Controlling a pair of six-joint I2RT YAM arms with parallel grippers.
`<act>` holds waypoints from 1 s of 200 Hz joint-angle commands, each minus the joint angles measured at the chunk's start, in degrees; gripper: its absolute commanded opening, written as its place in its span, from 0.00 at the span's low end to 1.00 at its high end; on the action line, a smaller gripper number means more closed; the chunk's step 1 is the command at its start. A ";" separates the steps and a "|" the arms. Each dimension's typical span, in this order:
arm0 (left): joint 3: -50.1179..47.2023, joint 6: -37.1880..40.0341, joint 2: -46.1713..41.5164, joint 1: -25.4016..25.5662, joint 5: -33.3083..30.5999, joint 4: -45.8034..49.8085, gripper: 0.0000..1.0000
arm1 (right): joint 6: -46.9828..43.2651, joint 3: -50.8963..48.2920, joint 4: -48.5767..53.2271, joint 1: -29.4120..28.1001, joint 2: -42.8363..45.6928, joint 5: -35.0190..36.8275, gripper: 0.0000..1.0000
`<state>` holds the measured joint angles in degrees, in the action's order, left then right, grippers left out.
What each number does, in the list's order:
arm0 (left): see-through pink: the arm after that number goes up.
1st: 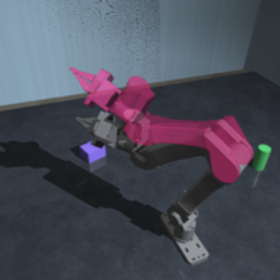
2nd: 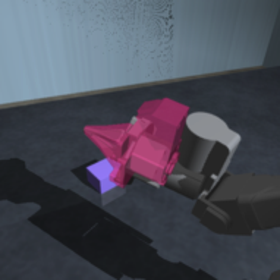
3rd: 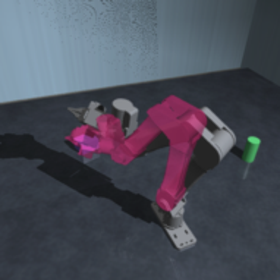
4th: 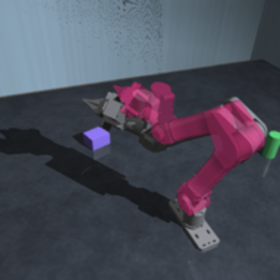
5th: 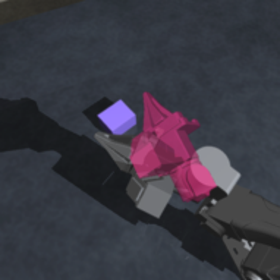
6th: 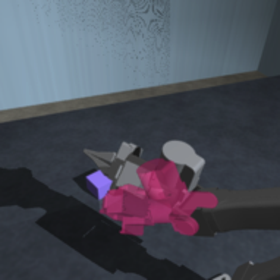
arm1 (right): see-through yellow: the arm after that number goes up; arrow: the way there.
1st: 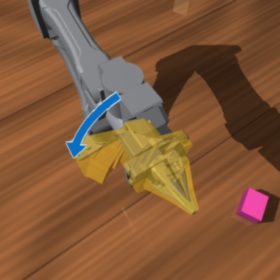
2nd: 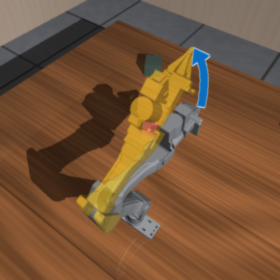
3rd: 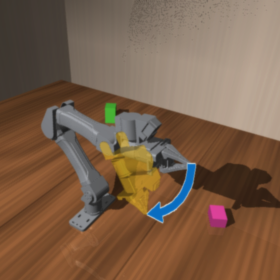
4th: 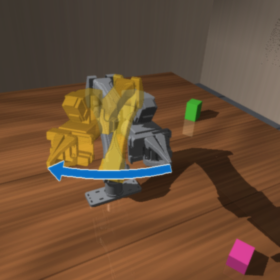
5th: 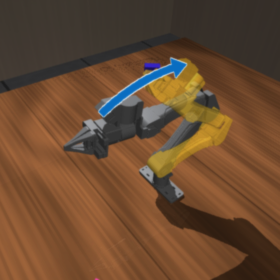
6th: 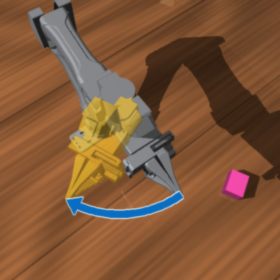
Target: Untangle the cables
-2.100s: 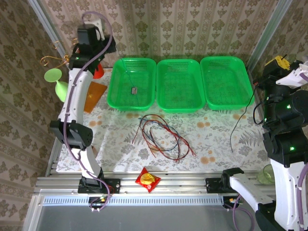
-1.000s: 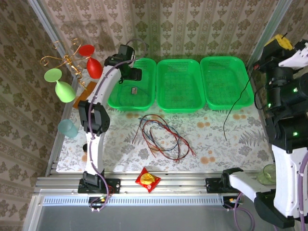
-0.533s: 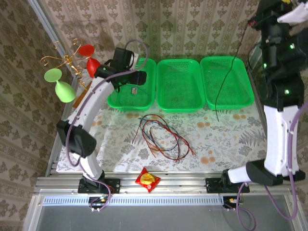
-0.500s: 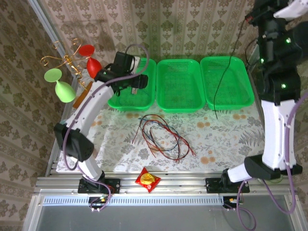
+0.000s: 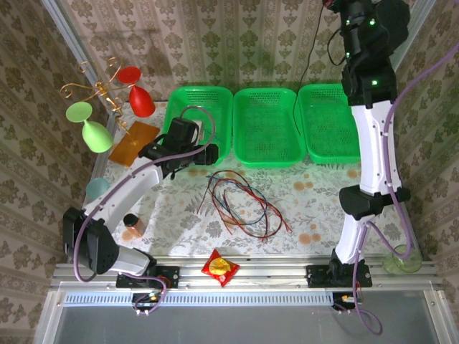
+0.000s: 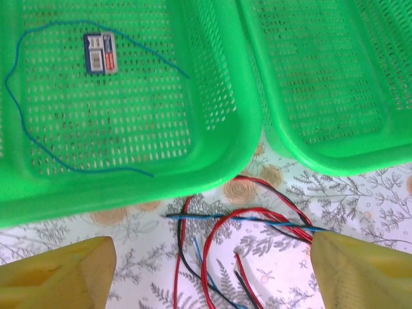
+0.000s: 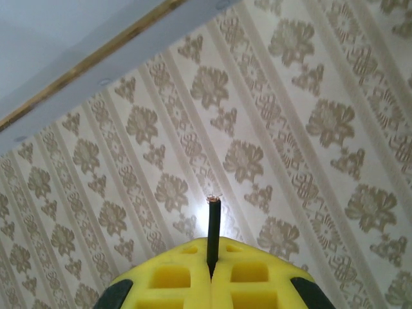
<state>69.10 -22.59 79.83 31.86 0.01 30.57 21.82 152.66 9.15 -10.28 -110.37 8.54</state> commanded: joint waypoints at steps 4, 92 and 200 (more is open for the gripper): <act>-3.69 -3.75 -3.63 0.40 -0.32 -3.06 0.80 | 1.17 1.25 2.89 -1.24 -1.87 0.46 0.00; -10.65 -7.20 -9.71 0.66 -0.08 -4.02 0.80 | 3.97 -51.96 6.38 -4.09 1.64 4.17 0.00; -15.40 -12.25 -12.34 5.49 -2.16 -5.13 0.80 | 4.37 -56.82 12.71 -5.97 -14.06 -4.36 0.00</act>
<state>54.92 -32.45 68.58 35.86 -0.80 26.22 26.98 95.72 21.98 -15.55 -122.98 5.48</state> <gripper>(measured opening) 0.800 0.066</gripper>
